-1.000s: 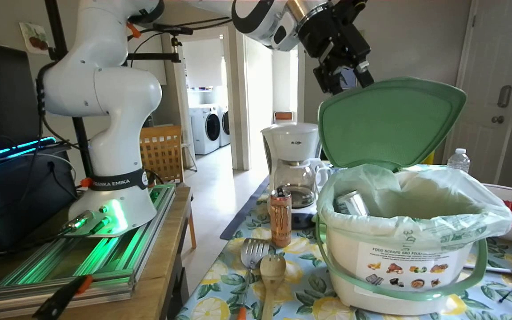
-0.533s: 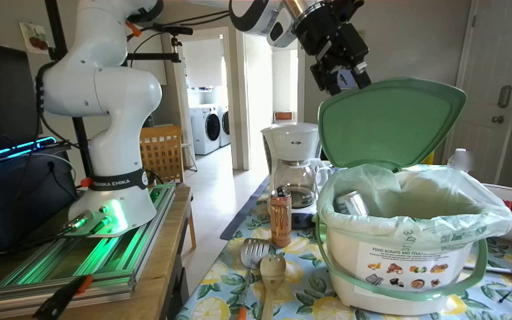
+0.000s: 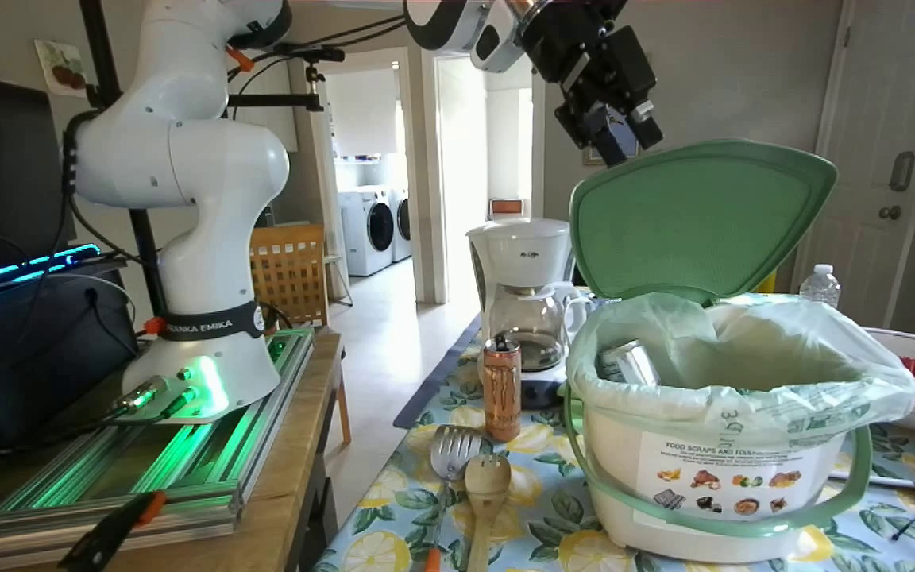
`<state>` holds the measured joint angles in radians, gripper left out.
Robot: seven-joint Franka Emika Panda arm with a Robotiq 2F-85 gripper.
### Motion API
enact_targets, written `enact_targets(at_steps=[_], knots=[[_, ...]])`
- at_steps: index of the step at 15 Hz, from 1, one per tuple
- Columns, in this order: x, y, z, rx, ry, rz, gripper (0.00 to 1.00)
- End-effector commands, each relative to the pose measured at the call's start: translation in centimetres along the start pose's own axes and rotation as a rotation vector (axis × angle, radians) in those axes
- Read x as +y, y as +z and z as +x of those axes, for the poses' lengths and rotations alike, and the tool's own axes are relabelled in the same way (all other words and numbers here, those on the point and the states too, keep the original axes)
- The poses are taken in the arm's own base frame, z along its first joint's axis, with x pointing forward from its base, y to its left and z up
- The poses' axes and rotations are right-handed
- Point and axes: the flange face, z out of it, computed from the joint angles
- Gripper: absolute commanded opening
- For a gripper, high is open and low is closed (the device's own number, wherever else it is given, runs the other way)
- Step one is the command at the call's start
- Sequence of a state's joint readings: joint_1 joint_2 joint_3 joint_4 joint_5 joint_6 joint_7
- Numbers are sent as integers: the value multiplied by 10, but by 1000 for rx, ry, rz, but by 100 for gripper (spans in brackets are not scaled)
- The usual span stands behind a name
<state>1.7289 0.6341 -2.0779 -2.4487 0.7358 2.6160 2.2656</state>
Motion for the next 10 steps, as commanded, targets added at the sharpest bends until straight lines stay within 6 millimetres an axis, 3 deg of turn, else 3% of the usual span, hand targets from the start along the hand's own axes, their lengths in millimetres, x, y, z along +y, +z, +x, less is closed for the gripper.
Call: enact_targets(at_steps=[1, 6, 10], knots=[[12, -27, -11, -45, -42, 42, 38], [31, -28, -37, -79, -130, 55, 4], [37, -12, -48, -94, -155, 22, 0]])
